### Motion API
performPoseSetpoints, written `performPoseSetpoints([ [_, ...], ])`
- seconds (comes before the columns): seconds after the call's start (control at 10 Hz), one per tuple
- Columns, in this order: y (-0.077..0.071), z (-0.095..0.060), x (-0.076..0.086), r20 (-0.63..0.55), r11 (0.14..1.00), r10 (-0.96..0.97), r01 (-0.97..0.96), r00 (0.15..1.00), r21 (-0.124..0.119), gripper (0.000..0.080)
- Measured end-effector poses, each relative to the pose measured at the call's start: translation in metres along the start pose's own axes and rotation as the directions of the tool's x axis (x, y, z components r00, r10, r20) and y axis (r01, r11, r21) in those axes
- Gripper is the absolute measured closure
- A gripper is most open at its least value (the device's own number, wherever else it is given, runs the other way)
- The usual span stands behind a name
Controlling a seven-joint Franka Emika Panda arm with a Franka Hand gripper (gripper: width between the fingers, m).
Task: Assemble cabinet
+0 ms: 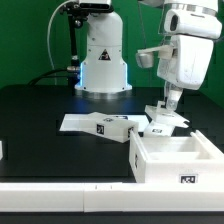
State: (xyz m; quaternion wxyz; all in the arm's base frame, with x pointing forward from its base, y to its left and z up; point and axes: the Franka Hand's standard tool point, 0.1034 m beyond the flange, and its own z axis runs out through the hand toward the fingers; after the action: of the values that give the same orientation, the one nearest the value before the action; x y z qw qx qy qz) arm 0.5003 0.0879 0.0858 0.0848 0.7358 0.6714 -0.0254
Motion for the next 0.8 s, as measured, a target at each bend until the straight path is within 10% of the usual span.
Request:
performPoseSetpoints([
  [0.4,-0.047,0.000,0.020,0.147,0.978,0.131,-0.152,0.980,0.141,0.0735],
  [0.8,-0.041,0.003,0.020,0.105,0.993,-0.008,-0.005,0.994,0.119,0.0735],
])
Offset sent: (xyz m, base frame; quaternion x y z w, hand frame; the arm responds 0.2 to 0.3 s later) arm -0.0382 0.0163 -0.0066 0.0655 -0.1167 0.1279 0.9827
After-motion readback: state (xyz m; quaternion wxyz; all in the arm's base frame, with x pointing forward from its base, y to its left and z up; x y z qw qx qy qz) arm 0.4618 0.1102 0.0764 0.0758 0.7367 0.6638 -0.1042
